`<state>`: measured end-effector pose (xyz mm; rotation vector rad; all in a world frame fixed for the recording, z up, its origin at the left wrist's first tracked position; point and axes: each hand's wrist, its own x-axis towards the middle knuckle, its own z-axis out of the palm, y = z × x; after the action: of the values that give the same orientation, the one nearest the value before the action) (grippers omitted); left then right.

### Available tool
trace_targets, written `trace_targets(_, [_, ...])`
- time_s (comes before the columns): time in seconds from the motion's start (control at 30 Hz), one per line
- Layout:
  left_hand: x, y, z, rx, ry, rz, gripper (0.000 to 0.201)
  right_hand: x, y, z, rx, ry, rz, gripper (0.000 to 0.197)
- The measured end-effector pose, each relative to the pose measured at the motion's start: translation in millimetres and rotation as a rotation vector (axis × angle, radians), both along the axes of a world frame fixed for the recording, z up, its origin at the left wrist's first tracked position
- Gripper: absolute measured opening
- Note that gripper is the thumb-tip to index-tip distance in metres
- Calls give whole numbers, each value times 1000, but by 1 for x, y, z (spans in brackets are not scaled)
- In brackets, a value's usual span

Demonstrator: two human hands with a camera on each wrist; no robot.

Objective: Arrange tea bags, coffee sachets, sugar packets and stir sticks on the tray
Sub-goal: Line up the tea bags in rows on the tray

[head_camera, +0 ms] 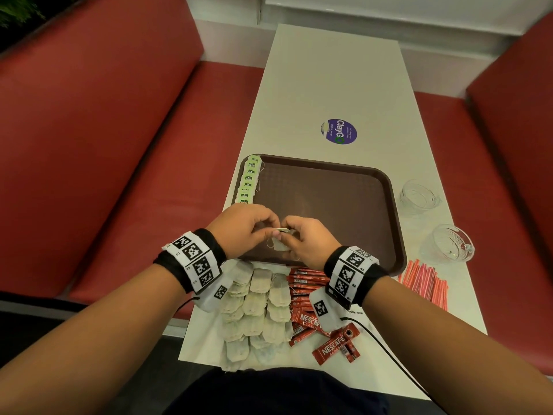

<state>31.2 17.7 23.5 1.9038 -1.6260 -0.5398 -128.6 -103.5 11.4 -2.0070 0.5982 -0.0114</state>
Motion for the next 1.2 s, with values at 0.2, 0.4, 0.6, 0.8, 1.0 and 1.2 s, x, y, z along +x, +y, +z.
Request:
trace_targets(0.2, [0,6,1,-49,-10,60,3,-4,1,0,-74,15,3,10])
trace_targets(0.4, [11,8,-1,-49,67,165,6,-12,1,-7,-148,98,73,38])
trace_targets(0.6, [48,7,-17,258,-55,269,8,-25,3,-22,-249,309,388,56])
trace_targets(0.8, [65,0,-34,462,-119,347,4,-27,10,-29,-304,369,537,60])
trace_targets(1.0, [69,-12,-47,478,-130,429,5,-28,8,-32,-273,287,489,18])
trace_targets(1.2, [65,-24,-43,520,-229,509,7,-30,8,-30,-184,207,434,8])
